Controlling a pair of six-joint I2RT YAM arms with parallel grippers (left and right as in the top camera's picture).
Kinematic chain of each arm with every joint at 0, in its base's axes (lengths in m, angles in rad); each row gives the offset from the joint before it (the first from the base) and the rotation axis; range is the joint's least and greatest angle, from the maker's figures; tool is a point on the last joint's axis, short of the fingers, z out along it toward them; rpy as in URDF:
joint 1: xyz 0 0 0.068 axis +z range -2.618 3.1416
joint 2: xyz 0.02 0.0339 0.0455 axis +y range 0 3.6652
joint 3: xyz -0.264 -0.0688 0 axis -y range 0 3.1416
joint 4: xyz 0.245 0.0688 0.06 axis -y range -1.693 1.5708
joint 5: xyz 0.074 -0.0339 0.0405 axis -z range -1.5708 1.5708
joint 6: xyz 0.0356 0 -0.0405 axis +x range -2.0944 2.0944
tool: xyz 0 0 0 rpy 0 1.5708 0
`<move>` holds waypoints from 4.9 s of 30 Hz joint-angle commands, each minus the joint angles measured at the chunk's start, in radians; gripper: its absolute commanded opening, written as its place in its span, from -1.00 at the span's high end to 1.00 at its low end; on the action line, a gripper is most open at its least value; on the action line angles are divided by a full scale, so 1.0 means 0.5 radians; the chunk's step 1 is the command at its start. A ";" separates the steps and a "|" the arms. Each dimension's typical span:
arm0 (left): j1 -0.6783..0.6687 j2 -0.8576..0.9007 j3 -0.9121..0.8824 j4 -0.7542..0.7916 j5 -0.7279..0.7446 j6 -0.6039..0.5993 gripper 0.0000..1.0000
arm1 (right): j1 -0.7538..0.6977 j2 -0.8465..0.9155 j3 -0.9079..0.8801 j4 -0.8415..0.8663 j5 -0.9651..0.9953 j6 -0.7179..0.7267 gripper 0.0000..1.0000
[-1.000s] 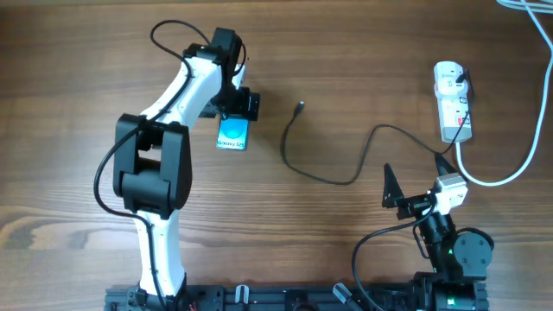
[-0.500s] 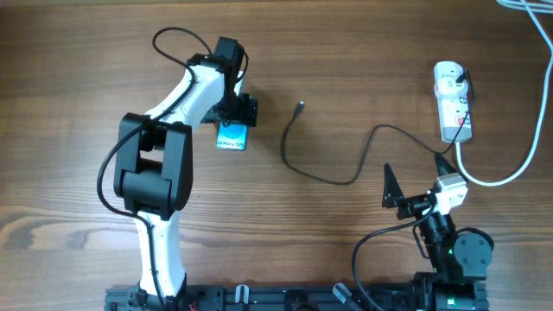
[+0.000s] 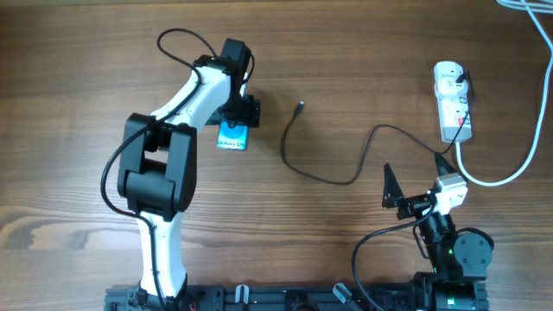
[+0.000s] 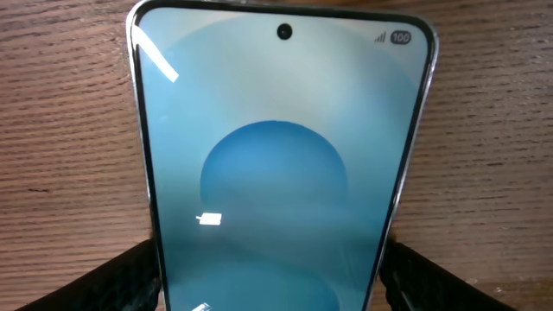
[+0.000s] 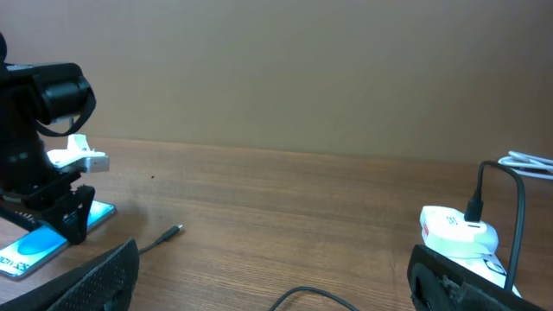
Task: Plug charger to phone and switch on socket
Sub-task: 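Lower the left gripper and close it on the phone's bottom edge, then lift the phone with the left gripper and tilt it upright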
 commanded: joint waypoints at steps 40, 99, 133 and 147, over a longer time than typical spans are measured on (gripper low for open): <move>-0.031 -0.159 -0.081 0.002 0.039 -0.036 -0.48 | 0.010 -0.004 -0.003 0.005 0.025 -0.024 -0.99; 0.208 -0.768 -0.081 0.010 1.807 -1.050 -0.29 | 0.010 -0.004 -0.003 0.005 0.025 -0.024 -0.99; 0.208 -0.768 -0.082 0.008 2.490 -2.028 -0.21 | 0.010 -0.004 -0.003 0.005 0.025 -0.024 -0.99; 0.211 -0.768 -0.082 0.008 2.490 -2.027 -0.21 | 0.010 -0.004 -0.003 0.005 0.025 -0.024 -0.99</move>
